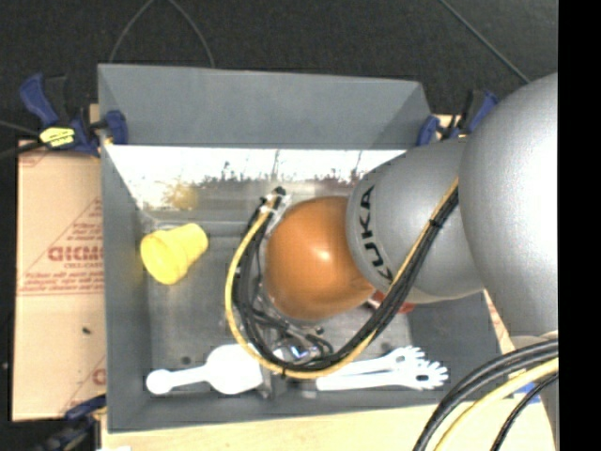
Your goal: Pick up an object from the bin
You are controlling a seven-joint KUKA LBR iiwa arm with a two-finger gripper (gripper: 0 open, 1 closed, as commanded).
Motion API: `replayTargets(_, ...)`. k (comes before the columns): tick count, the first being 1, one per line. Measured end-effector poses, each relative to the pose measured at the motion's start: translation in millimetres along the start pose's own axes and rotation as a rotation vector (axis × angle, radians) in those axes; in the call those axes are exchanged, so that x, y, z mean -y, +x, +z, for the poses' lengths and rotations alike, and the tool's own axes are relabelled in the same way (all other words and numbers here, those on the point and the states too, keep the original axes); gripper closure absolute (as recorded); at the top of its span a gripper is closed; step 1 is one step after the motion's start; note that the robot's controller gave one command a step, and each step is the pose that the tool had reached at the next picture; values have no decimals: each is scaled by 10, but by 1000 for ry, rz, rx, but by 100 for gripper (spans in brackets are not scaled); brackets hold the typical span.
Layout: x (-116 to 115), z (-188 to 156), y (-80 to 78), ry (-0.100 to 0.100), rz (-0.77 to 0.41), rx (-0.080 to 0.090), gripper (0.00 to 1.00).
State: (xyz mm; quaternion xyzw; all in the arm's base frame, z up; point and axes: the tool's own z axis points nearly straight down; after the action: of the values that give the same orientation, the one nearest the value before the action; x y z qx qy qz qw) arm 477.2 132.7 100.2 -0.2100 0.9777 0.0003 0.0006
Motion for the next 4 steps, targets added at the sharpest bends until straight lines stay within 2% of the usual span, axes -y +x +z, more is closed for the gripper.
replayTargets(1,-37,281,-103,0,167,18,0)
replayTargets(2,-104,296,-130,1,399,1,100)
replayTargets(4,-105,159,-109,0,400,-5,100)
